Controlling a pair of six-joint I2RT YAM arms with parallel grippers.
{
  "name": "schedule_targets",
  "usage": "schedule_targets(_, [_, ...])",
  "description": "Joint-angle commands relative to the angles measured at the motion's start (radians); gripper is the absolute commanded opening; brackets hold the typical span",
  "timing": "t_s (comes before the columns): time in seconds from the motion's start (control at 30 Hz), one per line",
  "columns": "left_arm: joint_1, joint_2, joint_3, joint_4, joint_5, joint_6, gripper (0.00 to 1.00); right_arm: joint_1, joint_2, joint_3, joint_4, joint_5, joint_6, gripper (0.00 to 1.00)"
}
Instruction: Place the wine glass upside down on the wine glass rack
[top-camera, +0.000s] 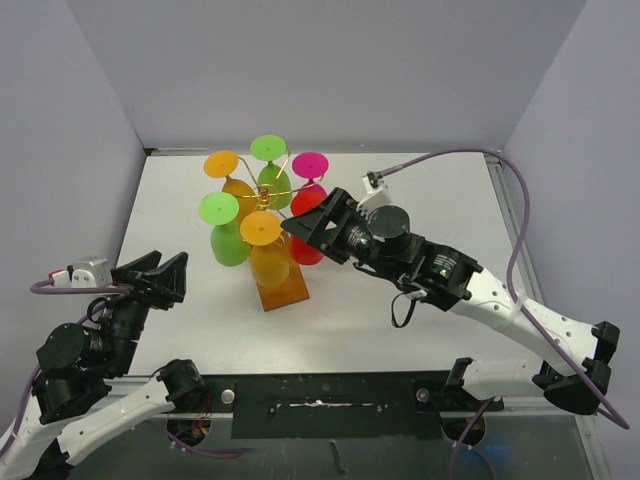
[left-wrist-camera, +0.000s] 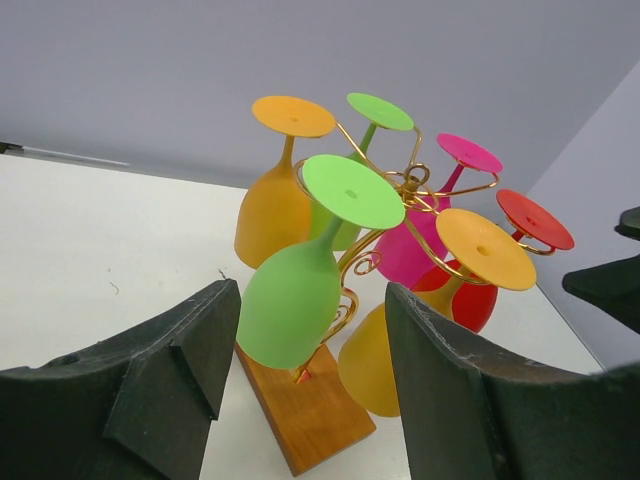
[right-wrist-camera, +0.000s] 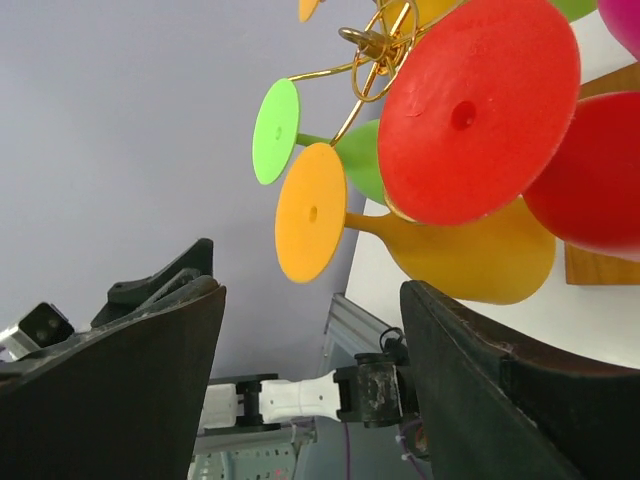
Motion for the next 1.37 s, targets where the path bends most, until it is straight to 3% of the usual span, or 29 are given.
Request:
schedule_targets(0.0, [0.001, 0.000, 0.036, 0.037, 0.001, 0.012, 0.57, -0.002, -0.098, -0.027, -0.022, 0.004, -0.121, 0.73])
schedule_targets(0.17, [0.001, -0.002, 0.040, 0.035, 0.002, 0.015, 0.57, -0.002, -0.215, -0.085, -0.092, 0.037, -0.287, 0.75])
schedule_targets(0.47, [0.003, 0.017, 0.113, -0.034, 0.015, 0.013, 0.57, -0.040, -0.454, -0.110, -0.399, 0.451, -0.572, 0.82])
schedule_targets(0.77, [0.005, 0.028, 0.230, -0.099, 0.046, 0.039, 0.57, -0.040, -0.578, -0.101, -0.432, 0.696, -0.814, 0.88])
schedule_targets(1.33, [0.062, 0.029, 0.318, -0.146, 0.089, 0.061, 0.58, -0.040, -0.580, -0.089, -0.407, 0.727, -0.864, 0.90])
